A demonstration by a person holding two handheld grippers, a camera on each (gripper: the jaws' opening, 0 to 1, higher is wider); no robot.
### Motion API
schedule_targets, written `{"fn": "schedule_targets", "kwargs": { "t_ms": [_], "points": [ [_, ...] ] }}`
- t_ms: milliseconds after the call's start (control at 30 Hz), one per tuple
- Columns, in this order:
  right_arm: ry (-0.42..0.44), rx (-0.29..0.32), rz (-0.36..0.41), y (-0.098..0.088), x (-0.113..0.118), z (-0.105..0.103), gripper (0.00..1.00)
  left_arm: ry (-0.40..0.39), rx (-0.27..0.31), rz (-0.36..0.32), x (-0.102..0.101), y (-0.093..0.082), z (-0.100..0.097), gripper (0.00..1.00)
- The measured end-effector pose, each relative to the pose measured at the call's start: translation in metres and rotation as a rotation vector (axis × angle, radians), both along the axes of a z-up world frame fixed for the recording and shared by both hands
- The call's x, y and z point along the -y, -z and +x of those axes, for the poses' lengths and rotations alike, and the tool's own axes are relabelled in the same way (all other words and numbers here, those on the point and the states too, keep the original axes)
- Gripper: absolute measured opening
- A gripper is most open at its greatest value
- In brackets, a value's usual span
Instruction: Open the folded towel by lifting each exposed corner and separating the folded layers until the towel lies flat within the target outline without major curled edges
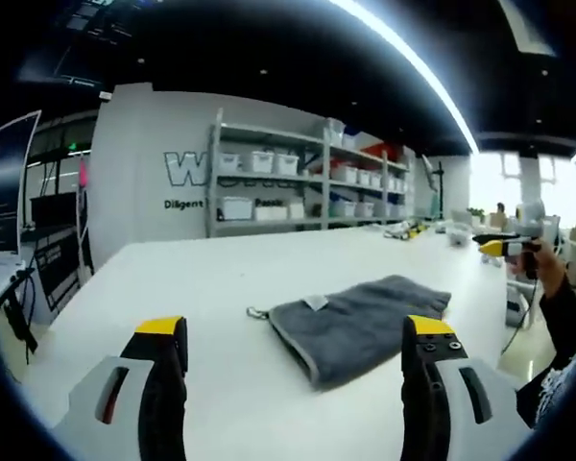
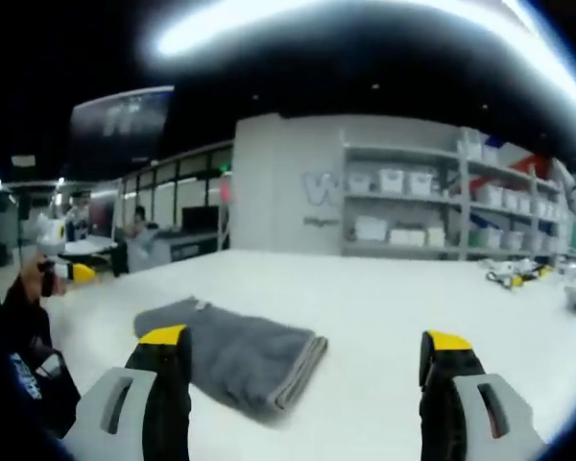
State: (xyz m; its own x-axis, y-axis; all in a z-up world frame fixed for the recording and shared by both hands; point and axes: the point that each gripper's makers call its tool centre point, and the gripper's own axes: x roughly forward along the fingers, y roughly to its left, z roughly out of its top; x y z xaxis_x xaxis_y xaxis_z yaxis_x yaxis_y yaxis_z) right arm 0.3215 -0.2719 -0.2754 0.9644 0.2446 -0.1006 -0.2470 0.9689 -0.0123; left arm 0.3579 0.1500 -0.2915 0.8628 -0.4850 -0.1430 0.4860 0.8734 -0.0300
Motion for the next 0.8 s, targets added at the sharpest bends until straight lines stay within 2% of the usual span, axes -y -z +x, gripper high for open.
{"fn": "schedule_targets", "kwargs": {
  "t_ms": [100,300,567,800],
  "points": [
    [-0.003,-0.001,0.005,0.002,0.001,-0.001,1.0,0.003,-0.008,0.012,0.001,0.003,0.001,0.87],
    [0.016,-0.007,0.009,0.005,0.012,-0.002,1.0,-0.002,-0.011,0.015,0.003,0.005,0.0,0.87],
    [0.034,-0.027,-0.012,0.009,0.018,-0.004,1.0,0.049,-0.048,0.045,0.024,0.019,0.003,0.84],
    [0.032,-0.034,-0.008,0.013,0.019,-0.007,1.0,0.047,-0.064,0.037,0.024,0.024,0.004,0.84]
  ]
}}
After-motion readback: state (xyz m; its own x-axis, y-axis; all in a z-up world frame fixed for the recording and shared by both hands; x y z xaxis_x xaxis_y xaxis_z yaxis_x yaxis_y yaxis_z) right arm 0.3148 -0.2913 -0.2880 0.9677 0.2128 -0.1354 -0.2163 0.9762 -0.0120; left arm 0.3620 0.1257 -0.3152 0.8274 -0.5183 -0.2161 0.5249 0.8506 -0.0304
